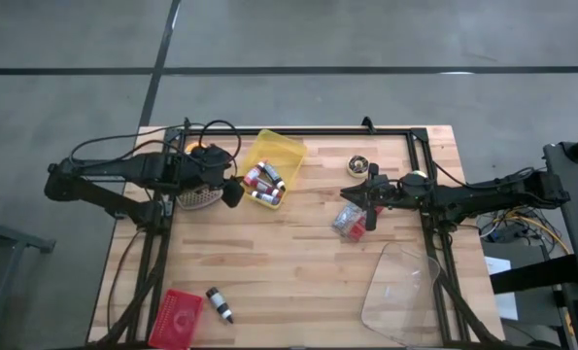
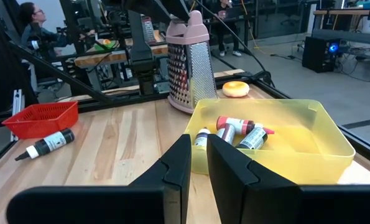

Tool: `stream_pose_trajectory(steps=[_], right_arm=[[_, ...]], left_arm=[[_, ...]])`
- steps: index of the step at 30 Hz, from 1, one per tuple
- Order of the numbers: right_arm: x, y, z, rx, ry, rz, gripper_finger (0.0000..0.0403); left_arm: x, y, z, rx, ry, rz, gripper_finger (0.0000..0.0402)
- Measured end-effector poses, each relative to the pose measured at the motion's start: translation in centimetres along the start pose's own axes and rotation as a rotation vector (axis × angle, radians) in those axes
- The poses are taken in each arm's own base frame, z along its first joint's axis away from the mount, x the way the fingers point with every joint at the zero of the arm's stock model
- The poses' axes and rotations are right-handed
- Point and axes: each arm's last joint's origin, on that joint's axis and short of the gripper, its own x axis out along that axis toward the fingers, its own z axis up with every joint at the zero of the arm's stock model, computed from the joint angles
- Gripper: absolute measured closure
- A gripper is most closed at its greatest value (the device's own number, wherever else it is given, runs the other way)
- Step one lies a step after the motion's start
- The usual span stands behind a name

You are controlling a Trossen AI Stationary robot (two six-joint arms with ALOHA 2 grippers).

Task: Pick & Place Food Item
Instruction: Move the pink grater to the middle left of the table

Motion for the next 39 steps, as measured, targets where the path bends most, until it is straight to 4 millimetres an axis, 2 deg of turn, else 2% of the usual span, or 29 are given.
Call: stream_pose_trajectory(steps=[5, 13, 20, 24, 31, 35, 39], right_arm=[[0.0, 0.0, 0.0, 0.0, 0.0, 0.0, 0.0355], [0.0, 0.0, 0.0, 0.0, 0.0, 0.0, 0.0355], [0.0, 0.0, 0.0, 0.0, 0.0, 0.0, 0.0355], [0.0, 0.0, 0.0, 0.0, 0.0, 0.0, 0.0355], [0.0, 0.0, 0.0, 0.0, -0.001, 0.0, 0.0355], [0.0, 0.0, 0.0, 0.0, 0.0, 0.0, 0.0355], [0.0, 0.0, 0.0, 0.0, 0.0, 0.0, 0.0355]], left_arm=[[0.0, -0.1, 0.1, 0.062, -0.017, -0.002, 0.0131], [-0.1, 0.2, 0.1, 0.001, -0.028, 0.047, 0.0131], [-2.7, 1.9, 0.3, -0.018, 0.104, 0.157, 0.0131], [-4.3, 3.0, 0.4, -0.105, 0.134, 0.236, 0.0131], [-4.5, 3.1, -0.4, -0.161, 0.172, 0.271, 0.0132], [-5.2, 3.1, -0.4, -0.14, 0.052, 0.321, 0.0152], [-6.4, 4.8, -0.5, -0.283, 0.029, 0.363, 0.0185]])
